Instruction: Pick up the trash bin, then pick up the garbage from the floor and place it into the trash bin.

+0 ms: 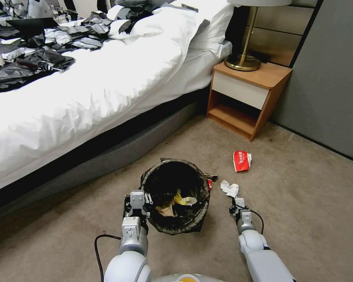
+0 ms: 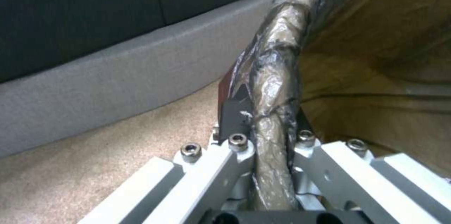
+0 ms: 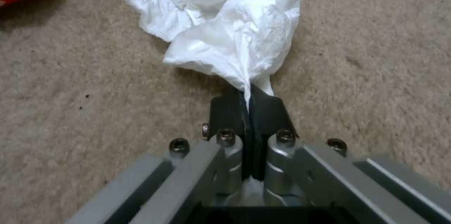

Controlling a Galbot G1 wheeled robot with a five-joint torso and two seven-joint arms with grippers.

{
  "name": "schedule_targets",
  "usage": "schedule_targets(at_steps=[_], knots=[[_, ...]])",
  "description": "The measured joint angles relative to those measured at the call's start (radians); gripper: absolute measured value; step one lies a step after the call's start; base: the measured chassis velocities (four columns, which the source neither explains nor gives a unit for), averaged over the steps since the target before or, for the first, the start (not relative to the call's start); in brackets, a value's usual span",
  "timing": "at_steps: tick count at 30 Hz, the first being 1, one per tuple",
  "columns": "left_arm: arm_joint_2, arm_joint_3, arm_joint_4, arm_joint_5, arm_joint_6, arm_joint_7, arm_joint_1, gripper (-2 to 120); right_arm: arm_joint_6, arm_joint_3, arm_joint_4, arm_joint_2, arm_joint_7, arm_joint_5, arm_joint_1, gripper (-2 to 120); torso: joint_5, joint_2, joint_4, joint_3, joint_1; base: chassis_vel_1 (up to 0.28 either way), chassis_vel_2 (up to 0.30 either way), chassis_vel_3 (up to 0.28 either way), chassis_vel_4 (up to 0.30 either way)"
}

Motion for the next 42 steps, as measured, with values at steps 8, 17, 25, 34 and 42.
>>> schedule_targets(at_steps=[8, 17, 25, 34, 42], knots=[[0.001, 0.001, 0.0, 0.0, 0.0, 0.0, 0.0, 0, 0.012, -0.005, 0.095, -0.007, 0.013, 0.02, -0.035, 0, -0.0002, 0.0, -0.0007, 0.0, 0.0, 0.0, 0.0, 0.0, 0.0], [0.002, 0.005, 0.012, 0.001, 0.0, 0.0, -0.003, 0, 0.137, -0.015, 0.502, -0.019, -0.014, 0.083, -0.148, 0, -0.0002, 0.0, 0.0003, 0.0, 0.0, 0.0, 0.0, 0.0, 0.0], [0.006, 0.007, 0.018, 0.0, 0.001, 0.0, -0.007, 0, 0.339, -0.033, 0.832, -0.031, -0.271, 0.095, -0.275, 0, -0.0004, 0.0, 0.0002, 0.0, 0.0, 0.0, 0.0, 0.0, 0.0], [0.008, 0.007, 0.022, -0.003, 0.002, 0.0, -0.013, 0, 0.429, -0.131, 1.016, -0.058, -0.486, 0.067, -0.393, 0, 0.0, 0.0, 0.0001, 0.0, 0.0, 0.0, 0.0, 0.0, 0.0], [0.007, 0.007, 0.023, -0.004, 0.003, 0.0, -0.016, 0, 0.468, -0.233, 0.982, -0.058, -0.498, -0.008, -0.462, 0, 0.0, 0.0, 0.0001, 0.0, 0.0, 0.0, 0.0, 0.0, 0.0]])
